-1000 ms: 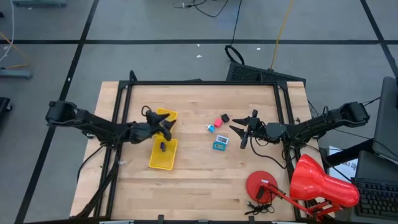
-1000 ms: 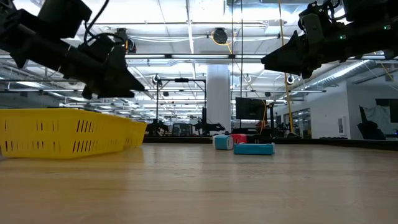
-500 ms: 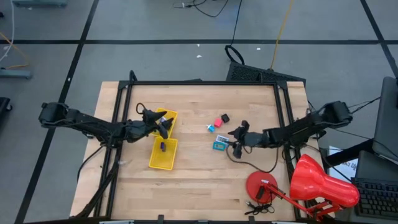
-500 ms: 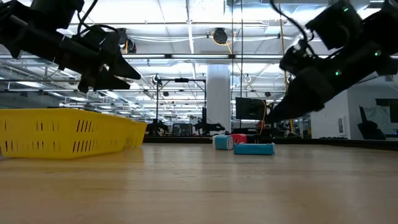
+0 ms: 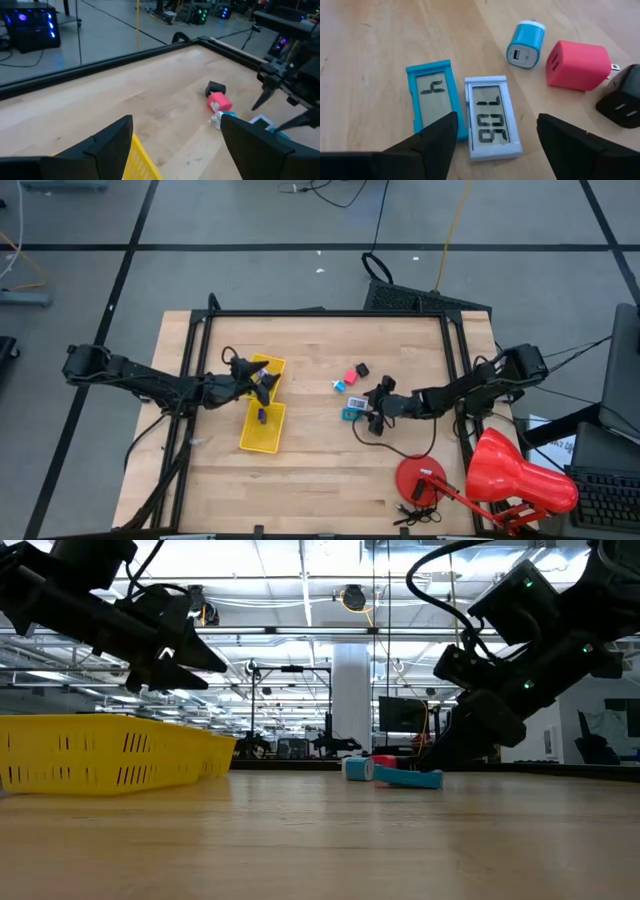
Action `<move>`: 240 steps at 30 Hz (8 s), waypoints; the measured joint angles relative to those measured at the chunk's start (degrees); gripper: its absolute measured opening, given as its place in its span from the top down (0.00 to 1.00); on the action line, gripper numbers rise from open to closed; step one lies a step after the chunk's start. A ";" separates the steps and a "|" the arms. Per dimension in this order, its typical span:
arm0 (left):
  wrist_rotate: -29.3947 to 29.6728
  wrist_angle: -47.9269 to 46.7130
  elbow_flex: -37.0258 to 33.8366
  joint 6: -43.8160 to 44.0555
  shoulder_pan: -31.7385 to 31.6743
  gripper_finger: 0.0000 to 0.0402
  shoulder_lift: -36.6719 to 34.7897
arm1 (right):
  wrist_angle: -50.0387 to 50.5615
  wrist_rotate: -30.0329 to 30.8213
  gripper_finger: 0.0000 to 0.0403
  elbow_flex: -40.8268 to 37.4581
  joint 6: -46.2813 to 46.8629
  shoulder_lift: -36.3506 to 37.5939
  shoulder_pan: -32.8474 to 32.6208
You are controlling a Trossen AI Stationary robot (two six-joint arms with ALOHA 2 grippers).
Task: Pick & Place Office items
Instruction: Put the white timer into the bottom yellow basket, then put the light blue timer into the bottom yellow basket
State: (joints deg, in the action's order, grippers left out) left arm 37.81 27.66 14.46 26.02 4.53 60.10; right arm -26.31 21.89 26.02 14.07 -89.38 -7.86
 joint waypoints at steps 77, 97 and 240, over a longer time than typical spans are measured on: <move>-0.35 -1.29 0.00 3.21 -0.02 0.27 0.02 | -0.63 -6.71 0.59 -0.17 -1.64 0.20 2.25; -3.49 -0.87 0.00 6.33 -0.02 0.27 0.02 | 2.00 -6.89 0.63 -0.15 -6.42 9.41 1.75; -18.39 -22.79 38.86 -4.46 2.66 0.47 33.68 | 23.99 2.16 0.38 19.76 11.24 -9.54 -7.77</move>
State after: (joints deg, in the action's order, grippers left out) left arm 19.42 4.87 53.32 21.56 7.20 93.78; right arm -2.32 24.06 45.78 25.31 -98.92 -15.62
